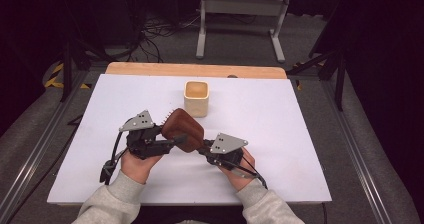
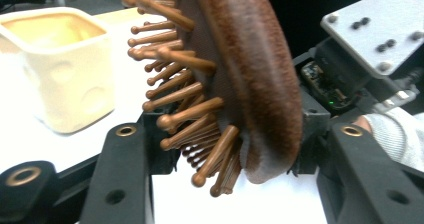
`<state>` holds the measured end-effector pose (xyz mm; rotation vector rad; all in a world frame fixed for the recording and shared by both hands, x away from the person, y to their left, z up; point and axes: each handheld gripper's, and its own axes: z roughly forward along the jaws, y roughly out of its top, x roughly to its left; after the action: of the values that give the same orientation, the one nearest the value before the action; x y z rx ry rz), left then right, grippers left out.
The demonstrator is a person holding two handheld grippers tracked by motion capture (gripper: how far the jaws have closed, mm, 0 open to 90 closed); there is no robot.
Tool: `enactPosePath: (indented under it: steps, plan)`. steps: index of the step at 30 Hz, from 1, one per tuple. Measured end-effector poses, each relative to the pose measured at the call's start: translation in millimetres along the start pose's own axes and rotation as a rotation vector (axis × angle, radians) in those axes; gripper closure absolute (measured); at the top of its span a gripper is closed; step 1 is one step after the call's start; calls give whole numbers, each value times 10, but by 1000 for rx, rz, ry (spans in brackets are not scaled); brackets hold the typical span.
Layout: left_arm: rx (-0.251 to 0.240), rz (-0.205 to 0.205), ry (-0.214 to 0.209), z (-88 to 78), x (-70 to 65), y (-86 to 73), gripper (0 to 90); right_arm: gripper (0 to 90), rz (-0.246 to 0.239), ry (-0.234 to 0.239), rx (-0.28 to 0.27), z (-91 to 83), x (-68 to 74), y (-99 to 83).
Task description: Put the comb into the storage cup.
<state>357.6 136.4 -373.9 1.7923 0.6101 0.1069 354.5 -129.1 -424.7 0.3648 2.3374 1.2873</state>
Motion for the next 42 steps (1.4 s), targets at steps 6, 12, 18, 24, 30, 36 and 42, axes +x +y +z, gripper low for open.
enactPosePath:
  steps: [6, 12, 18, 24, 30, 36, 42]
  plan:
    - [-6, 10, -17, -16, -12, 17, 561, 720, -9, 8, -10, -8, 2, 7]
    - [-16, 12, -30, -36, -22, 53, 580, 719, -4, 19, -32, -29, -5, 19]
    - [-21, 24, -31, -51, -43, 114, 592, 704, 4, 27, -64, -67, -28, 34]
    - [-18, 42, -20, -88, -27, 216, 595, 555, 24, 42, -104, -107, -55, 57]
    - [-7, 77, -2, -132, -40, 375, 592, 326, 45, 61, -126, -140, -89, 82]
    - [-3, 102, 22, -185, -32, 552, 588, 84, 103, 57, -146, -176, -170, 73]
    - [3, 118, 49, -205, 2, 690, 585, 41, 118, 37, -151, -239, -219, 58]
